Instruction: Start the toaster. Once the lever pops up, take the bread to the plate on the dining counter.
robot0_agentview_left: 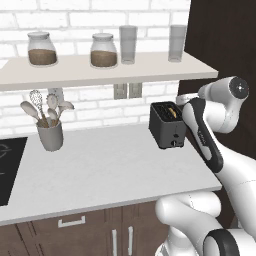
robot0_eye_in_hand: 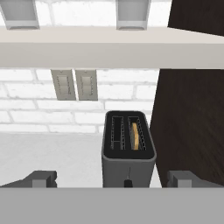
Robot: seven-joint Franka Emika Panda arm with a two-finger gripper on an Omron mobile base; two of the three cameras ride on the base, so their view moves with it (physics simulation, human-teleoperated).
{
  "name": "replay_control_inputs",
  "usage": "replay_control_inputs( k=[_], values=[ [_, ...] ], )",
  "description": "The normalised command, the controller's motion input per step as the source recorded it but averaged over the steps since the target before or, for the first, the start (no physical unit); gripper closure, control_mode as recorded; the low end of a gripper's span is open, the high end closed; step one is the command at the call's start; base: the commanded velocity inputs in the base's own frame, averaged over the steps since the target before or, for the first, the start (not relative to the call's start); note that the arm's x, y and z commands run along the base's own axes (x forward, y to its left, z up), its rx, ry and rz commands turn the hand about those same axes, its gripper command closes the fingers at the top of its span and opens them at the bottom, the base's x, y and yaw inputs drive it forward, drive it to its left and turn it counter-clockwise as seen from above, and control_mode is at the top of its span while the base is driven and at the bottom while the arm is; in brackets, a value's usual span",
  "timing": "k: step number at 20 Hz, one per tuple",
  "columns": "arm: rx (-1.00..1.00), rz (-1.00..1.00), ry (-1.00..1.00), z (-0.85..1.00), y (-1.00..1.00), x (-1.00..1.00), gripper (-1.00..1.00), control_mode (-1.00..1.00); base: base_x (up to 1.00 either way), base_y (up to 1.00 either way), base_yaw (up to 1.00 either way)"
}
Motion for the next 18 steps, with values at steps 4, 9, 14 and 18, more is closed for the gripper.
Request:
replay_control_inputs(
  k=[4, 9, 14, 18],
  values=[
    [0.0, 0.0, 0.0, 0.0, 0.0, 0.0, -1.0, -1.0, 0.0, 0.0, 0.0],
    [0.0, 0.0, 0.0, 0.0, 0.0, 0.0, -1.0, -1.0, 0.0, 0.0, 0.0],
    [0.0, 0.0, 0.0, 0.0, 0.0, 0.0, -1.0, -1.0, 0.0, 0.0, 0.0],
    [0.0, 0.0, 0.0, 0.0, 0.0, 0.0, -1.0, -1.0, 0.0, 0.0, 0.0]
  ],
)
